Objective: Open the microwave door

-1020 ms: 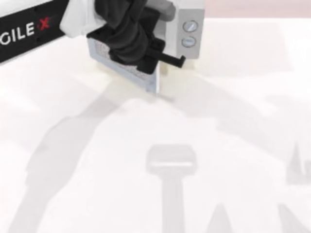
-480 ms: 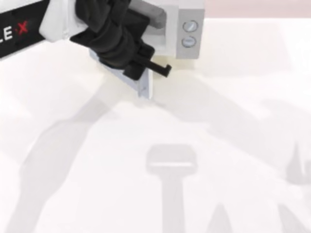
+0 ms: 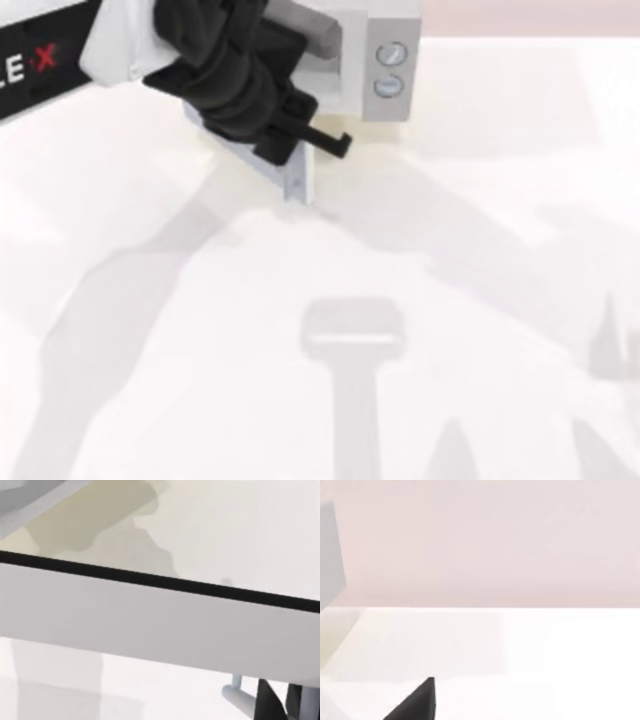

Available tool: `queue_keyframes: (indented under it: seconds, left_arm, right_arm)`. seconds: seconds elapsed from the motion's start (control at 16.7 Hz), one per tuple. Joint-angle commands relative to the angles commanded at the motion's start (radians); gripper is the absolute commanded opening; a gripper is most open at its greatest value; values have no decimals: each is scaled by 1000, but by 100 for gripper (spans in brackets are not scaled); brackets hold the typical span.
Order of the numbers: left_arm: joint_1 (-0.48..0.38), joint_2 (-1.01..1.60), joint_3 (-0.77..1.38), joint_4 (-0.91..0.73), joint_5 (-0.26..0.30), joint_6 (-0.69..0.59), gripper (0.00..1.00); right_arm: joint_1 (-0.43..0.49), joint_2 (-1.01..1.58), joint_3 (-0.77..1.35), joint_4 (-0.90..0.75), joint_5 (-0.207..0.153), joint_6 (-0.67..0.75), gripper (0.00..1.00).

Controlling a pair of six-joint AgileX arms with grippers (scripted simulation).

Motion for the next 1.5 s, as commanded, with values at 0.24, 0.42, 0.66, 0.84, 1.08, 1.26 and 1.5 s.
queue_keyframes:
  seconds: [0.24,0.42,0.66,0.84,1.08,1.26,1.5]
  left_arm:
    - [0,0,0,0,0,0,0]
    - [0,0,0,0,0,0,0]
    - [0,0,0,0,0,0,0]
    - [0,0,0,0,0,0,0]
    - [2,-5,-11,0,15,12,0]
    - [27,-31,-39,0,46,80,0]
    - [55,-59,-74,-2,88,155,0]
  right_arm:
    - [0,0,0,0,0,0,100]
    - [0,0,0,0,0,0,100]
    - [0,0,0,0,0,0,100]
    - [0,0,0,0,0,0,100]
    - [0,0,0,0,0,0,100]
    - [0,0,0,0,0,0,100]
    - [0,0,0,0,0,0,100]
